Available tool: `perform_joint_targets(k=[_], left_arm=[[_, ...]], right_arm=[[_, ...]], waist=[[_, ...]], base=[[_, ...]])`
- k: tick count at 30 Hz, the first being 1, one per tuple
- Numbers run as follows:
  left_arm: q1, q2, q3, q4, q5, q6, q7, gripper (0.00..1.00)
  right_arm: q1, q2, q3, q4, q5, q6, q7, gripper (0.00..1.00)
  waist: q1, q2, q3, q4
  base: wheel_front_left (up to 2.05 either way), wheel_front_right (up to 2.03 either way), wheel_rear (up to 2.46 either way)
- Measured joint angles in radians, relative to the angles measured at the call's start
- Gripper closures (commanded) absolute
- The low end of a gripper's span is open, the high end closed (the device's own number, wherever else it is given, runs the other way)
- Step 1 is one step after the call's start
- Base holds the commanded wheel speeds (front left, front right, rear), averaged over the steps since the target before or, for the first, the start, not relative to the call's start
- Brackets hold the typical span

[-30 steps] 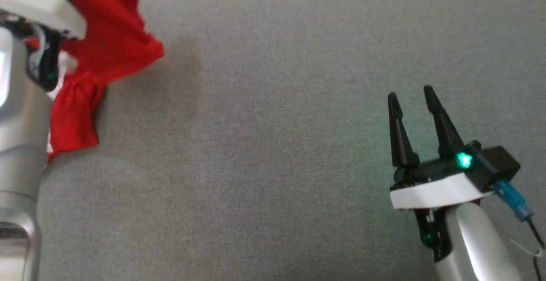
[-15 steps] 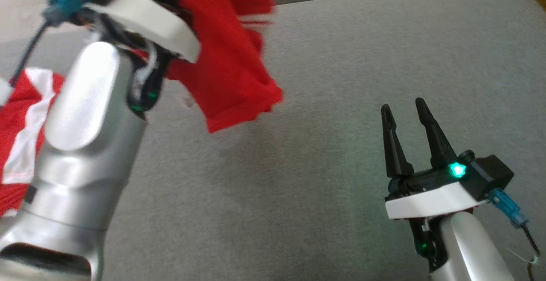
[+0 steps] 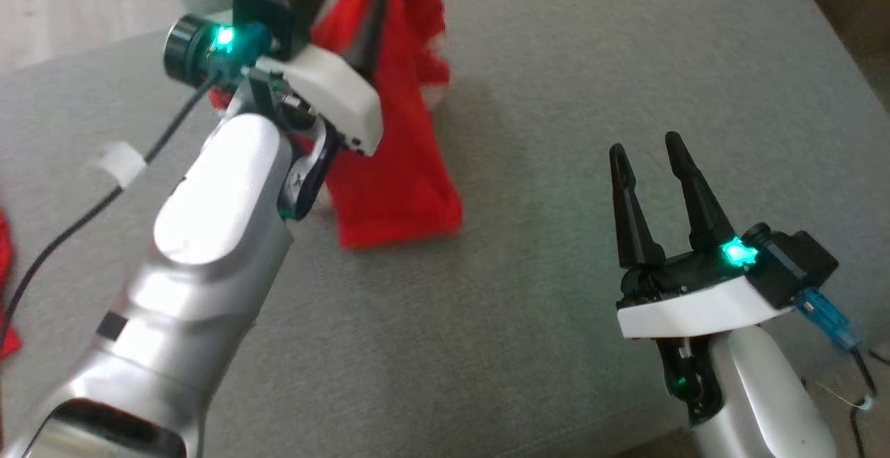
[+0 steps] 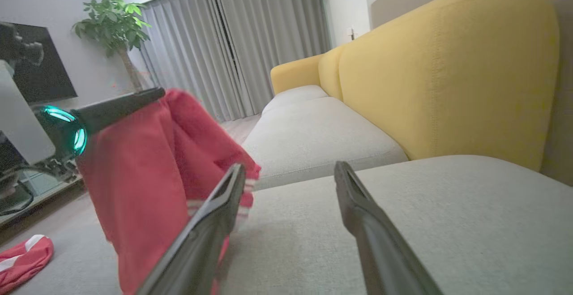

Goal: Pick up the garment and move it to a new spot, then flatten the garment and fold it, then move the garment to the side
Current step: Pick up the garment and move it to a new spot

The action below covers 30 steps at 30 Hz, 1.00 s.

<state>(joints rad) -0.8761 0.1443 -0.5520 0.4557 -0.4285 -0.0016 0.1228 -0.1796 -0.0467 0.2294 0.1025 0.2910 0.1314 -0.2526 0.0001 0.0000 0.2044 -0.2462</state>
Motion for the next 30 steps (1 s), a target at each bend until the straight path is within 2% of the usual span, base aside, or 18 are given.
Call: perform_joint_targets(k=[5, 8, 12, 15, 20, 26, 30], left_arm=[[-0.001, 0.002, 0.009, 0.107, 0.027, 0.03, -0.116, 0.0], [0.001, 0.006, 0.042, 0.14, 0.015, 0.037, -0.182, 0.0], [0.038, 0.039, 0.091, 0.141, -0.016, 0.035, -0.276, 0.0], [0.138, 0.069, 0.12, 0.104, -0.059, 0.002, -0.33, 0.0], [0.35, 0.129, 0.128, -0.013, -0.035, 0.012, -0.367, 0.0], [0.566, 0.118, 0.124, -0.133, 0.004, 0.065, -0.375, 0.0], [0.698, 0.061, 0.16, -0.216, 0.031, 0.106, -0.375, 0.0]], right_arm=[[0.001, 0.0, -0.006, -0.001, 0.003, 0.0, 0.0, 0.0], [0.003, 0.0, -0.021, -0.001, -0.002, 0.0, 0.0, 0.0], [0.009, 0.0, -0.048, -0.001, -0.023, 0.0, 0.0, 0.0], [0.018, 0.0, -0.069, -0.001, -0.041, 0.0, 0.0, 0.0], [0.078, 0.0, -0.109, 0.0, -0.076, 0.0, -0.003, 0.0], [0.117, 0.001, -0.139, 0.007, -0.109, 0.0, -0.003, 0.0], [0.153, 0.001, -0.145, 0.009, -0.116, 0.0, -0.003, 0.0]], waist=[[0.0002, 0.0, 0.027, -0.037], [0.0, 0.0, 0.022, -0.024], [0.0, 0.0, 0.001, 0.017], [0.0, 0.0, -0.019, 0.055], [-0.0002, 0.0, -0.053, 0.129], [-0.0002, 0.0, -0.1, 0.206], [-0.0003, 0.0, -0.13, 0.247]], base=[[0.0, 0.0, 0.0], [0.0, 0.0, 0.0], [0.0, 0.0, 0.0], [0.0, 0.0, 0.0], [0.0, 0.0, 0.0], [0.0, 0.0, 0.0], [0.0, 0.0, 0.0]])
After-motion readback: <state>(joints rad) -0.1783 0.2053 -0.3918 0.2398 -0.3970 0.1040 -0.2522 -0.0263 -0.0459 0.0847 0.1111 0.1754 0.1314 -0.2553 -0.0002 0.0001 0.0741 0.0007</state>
